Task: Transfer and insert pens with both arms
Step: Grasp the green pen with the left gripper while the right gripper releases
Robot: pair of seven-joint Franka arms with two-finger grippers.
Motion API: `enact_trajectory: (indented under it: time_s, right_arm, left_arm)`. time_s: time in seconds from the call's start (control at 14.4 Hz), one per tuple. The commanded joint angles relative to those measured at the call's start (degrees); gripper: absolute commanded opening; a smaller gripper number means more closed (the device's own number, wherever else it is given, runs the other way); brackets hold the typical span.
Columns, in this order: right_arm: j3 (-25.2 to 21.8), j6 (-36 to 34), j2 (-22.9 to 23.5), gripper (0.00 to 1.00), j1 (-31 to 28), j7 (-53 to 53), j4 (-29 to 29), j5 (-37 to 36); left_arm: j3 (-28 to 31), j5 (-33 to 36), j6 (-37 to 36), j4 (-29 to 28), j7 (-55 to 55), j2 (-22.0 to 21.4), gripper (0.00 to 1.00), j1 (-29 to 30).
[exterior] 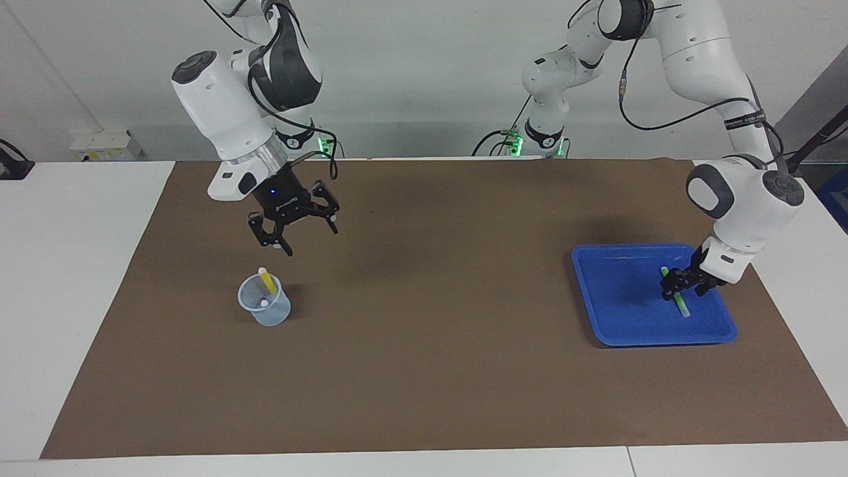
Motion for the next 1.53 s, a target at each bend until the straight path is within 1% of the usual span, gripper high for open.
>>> enact_trajectory:
  time_s: [0.0, 0.07, 0.14, 0.21, 0.42, 0.63, 0.7, 0.77, 0.84, 1.11, 1.18, 1.32, 1.46]
  right_arm:
    - [1.37, -0.96, -0.42, 1.0, -0.51, 4.43, 0.36, 4.06]
    - [1.46, -0.96, -0.51, 1.0, -0.51, 6.36, 0.36, 4.77]
    - [1.98, -1.04, -0.6, 1.0, -0.42, 8.55, 0.36, 5.13]
    - [3.55, -1.04, -0.68, 1.0, -0.6, 10.92, 0.36, 5.3]
    - [5.67, -1.92, -1.47, 1.0, -0.6, 21.2, 0.36, 5.48]
    - [6.38, -2.36, -2.09, 1.0, -0.51, 26.14, 0.36, 5.48]
    - [7.08, -2.28, -2.09, 1.0, -0.51, 26.85, 0.36, 5.48]
    - [7.26, -2.27, -2.09, 1.0, -0.51, 27.55, 0.36, 5.48]
    - [7.43, -2.19, -2.09, 1.0, -0.51, 28.78, 0.36, 5.48]
    - [9.28, -1.92, -2.09, 1.0, -0.51, 34.05, 0.36, 5.57]
    - [9.46, -1.84, -2.09, 1.0, -0.51, 34.85, 0.36, 5.57]
    - [10.07, -1.57, -2.09, 1.0, -0.51, 36.52, 0.45, 6.79]
    - [10.25, -1.31, -2.09, 1.0, -0.51, 37.31, 0.45, 8.64]
  left_arm:
    - [-0.17, 1.05, 1.71, 0.55, 1.71, 1.28, 0.8, 0.5]
    - [-0.17, 1.05, 1.53, 0.2, 1.71, 1.28, 0.76, 0.5]
    - [-0.17, 1.05, 1.62, -0.24, 1.71, 1.19, 0.75, 0.58]
    - [-0.09, 1.05, 1.71, -0.42, 1.8, 1.19, 0.75, 0.67]
    - [-0.17, 1.05, 1.36, -1.21, 1.8, 0.93, 0.75, 1.29]
    - [-0.08, 1.05, 1.62, -1.3, 1.8, 0.92, 0.74, 1.64]
    - [-0.17, 1.05, 1.36, -1.65, 1.8, 0.75, 0.68, 1.99]
    - [-0.17, 1.05, 1.53, -2.43, 1.8, 0.66, 0.6, 1.99]
    - [-0.17, 1.05, 1.88, -2.7, 1.8, 0.57, 0.57, 1.99]
    - [-0.17, 1.05, 1.88, -2.71, 1.62, 0.66, 0.57, 1.82]
    - [-0.17, 1.05, 1.97, -2.71, 1.62, 0.66, 0.55, 1.55]
    - [-0.17, 1.05, 1.97, -3.05, 1.62, 0.57, 0.38, 1.46]
    - [-0.17, 1.05, 2.15, -3.06, 1.62, 0.66, 0.37, 1.46]
